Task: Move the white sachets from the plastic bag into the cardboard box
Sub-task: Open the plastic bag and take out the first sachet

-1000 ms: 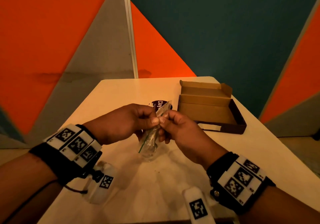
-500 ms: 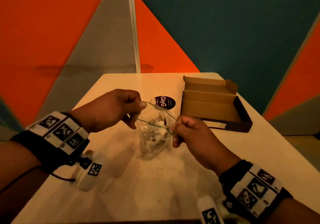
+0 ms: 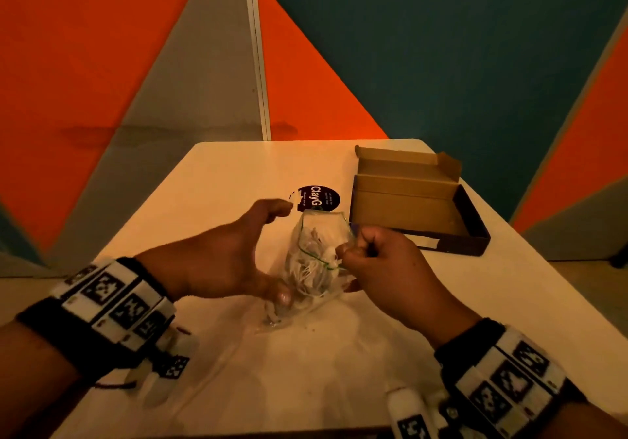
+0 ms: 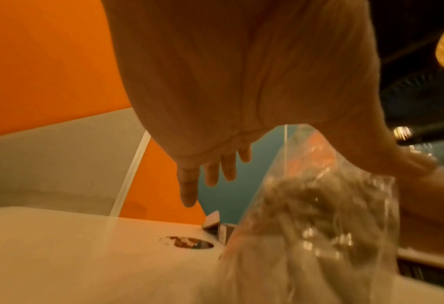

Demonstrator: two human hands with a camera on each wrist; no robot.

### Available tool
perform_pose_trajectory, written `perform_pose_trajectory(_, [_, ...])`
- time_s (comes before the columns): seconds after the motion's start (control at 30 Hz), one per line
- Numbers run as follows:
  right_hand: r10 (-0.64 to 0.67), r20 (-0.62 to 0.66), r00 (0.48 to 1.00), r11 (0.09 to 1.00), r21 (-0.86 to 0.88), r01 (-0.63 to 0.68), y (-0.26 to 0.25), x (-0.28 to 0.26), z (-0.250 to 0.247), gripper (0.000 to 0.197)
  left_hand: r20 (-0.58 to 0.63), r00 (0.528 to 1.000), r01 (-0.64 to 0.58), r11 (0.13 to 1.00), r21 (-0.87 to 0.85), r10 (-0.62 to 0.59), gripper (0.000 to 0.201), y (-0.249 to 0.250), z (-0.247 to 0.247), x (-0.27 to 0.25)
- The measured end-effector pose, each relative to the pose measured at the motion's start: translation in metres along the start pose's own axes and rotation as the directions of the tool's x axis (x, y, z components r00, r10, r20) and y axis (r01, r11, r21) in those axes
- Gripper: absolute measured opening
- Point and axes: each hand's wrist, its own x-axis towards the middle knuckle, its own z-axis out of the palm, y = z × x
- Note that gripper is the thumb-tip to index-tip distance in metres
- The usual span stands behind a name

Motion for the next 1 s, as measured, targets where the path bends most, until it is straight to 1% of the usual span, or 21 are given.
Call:
perform_pose_trajectory(0.03, [-0.006,0.009,1.0,1.0,0.012,0.005,0.001,-0.001,0.0,0.026,0.044,0.999,0.026,0.999,0.029,-0.027,0.13,-0.004,0.006,0.002])
perform_pose_trajectory(0.07, [-0.007,0.015,1.0,0.999,0.033,0.006,0.003,-0.002,-0.001,0.027,0.073,0.997,0.011,1.0,0.021,-0.013,0.138,-0.008,0.012,0.004])
perform_pose_trajectory(0.13, [-0.001,0.028,1.0,0.998,0.064,-0.001,0.007,-0.003,0.0,0.034,0.107,0.99,-0.086,0.994,-0.064,0.093,0.141,-0.011,0.026,0.009])
perform_pose_trajectory(0.2, [-0.007,0.052,0.999,0.999,0.054,0.005,0.009,-0.005,0.002,0.038,0.111,0.978,-0.165,0.981,-0.098,0.176,0.132,-0.011,0.036,0.012])
perform_pose_trajectory(0.23, [-0.016,0.074,0.997,0.999,0.047,0.013,0.009,-0.006,0.003,0.036,0.097,0.978,-0.176,0.981,-0.083,0.184,0.127,-0.011,0.04,0.013])
perform_pose_trajectory(0.3, [-0.016,0.119,0.993,1.0,0.016,0.015,0.008,-0.008,0.004,0.029,0.029,0.988,-0.154,0.988,0.023,0.153,0.119,-0.013,0.044,0.014])
perform_pose_trajectory(0.37, [-0.002,0.139,0.99,0.999,-0.05,0.009,0.007,-0.008,0.003,0.029,-0.025,0.992,-0.119,0.975,0.186,0.125,0.104,-0.018,0.045,0.013])
perform_pose_trajectory(0.4, [0.002,0.142,0.99,0.997,-0.083,0.01,0.007,-0.007,0.002,0.028,-0.041,0.992,-0.107,0.965,0.239,0.12,0.098,-0.019,0.045,0.012])
perform_pose_trajectory(0.5, [0.016,0.155,0.988,0.989,-0.151,0.008,0.005,-0.005,0.001,0.016,-0.073,0.991,-0.088,0.948,0.306,0.115,0.082,-0.017,0.043,0.007])
perform_pose_trajectory(0.57, [0.015,0.176,0.984,0.969,-0.245,0.03,0.005,-0.004,0.003,0.013,-0.078,0.99,-0.081,0.939,0.334,0.113,0.074,-0.016,0.043,0.005])
perform_pose_trajectory(0.67, [-0.02,0.166,0.986,0.939,-0.337,0.076,0.005,-0.002,0.009,0.011,-0.07,0.99,-0.086,0.915,0.395,0.124,0.075,-0.021,0.047,0.004])
perform_pose_trajectory(0.73, [-0.034,0.136,0.99,0.926,-0.369,0.083,0.007,0.0,0.012,0.014,-0.074,0.989,-0.088,0.905,0.415,0.13,0.076,-0.026,0.048,0.005])
perform_pose_trajectory(0.83, [-0.052,0.097,0.994,0.922,-0.379,0.085,0.008,0.002,0.014,0.017,-0.074,0.99,-0.078,0.902,0.424,0.121,0.079,-0.027,0.049,0.005])
perform_pose_trajectory(1.0, [-0.08,0.035,0.996,0.914,-0.396,0.087,0.011,0.002,0.013,0.013,-0.063,0.991,-0.086,0.91,0.406,0.122,0.073,-0.024,0.047,0.002])
